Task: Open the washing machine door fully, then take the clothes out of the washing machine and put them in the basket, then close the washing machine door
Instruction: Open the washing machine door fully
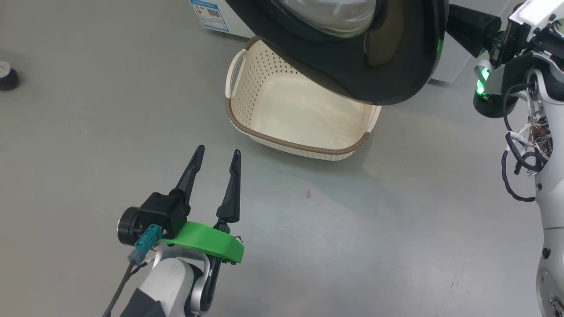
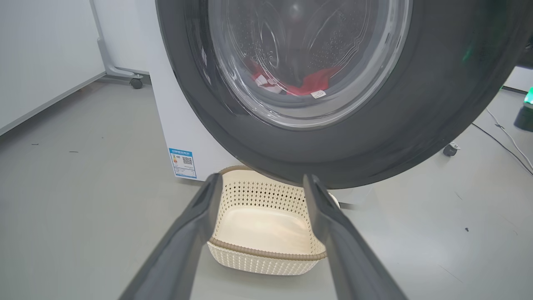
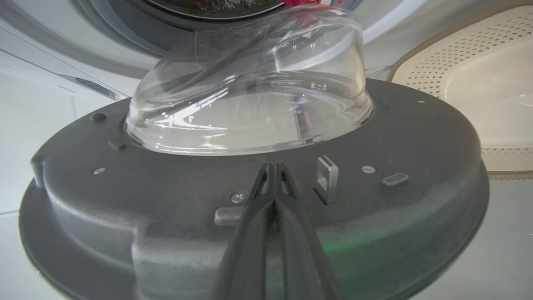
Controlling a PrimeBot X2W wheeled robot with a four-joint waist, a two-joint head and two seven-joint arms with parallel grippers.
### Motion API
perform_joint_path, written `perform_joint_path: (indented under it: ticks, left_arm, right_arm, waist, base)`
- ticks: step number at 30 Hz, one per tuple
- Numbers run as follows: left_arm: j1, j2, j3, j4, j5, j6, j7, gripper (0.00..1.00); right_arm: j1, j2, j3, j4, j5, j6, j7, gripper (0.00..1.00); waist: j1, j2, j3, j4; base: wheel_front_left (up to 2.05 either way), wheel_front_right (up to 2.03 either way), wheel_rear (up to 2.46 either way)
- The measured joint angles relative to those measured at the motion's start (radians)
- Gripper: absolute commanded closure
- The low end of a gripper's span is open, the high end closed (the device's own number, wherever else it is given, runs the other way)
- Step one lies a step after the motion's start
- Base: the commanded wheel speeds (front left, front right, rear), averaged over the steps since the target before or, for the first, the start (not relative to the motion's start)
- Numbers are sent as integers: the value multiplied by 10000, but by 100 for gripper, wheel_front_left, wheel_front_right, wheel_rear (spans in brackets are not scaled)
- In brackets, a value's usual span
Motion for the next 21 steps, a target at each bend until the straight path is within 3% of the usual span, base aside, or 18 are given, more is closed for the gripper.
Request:
perform_joint_path:
  ticks: [21]
  left_arm:
    - [27,-2,58,107,33,0,0,0]
  right_arm:
    - [822,727,403,617,623,-2,863,100]
  waist:
    - [0,0,-625,85]
  base:
    - [0,0,0]
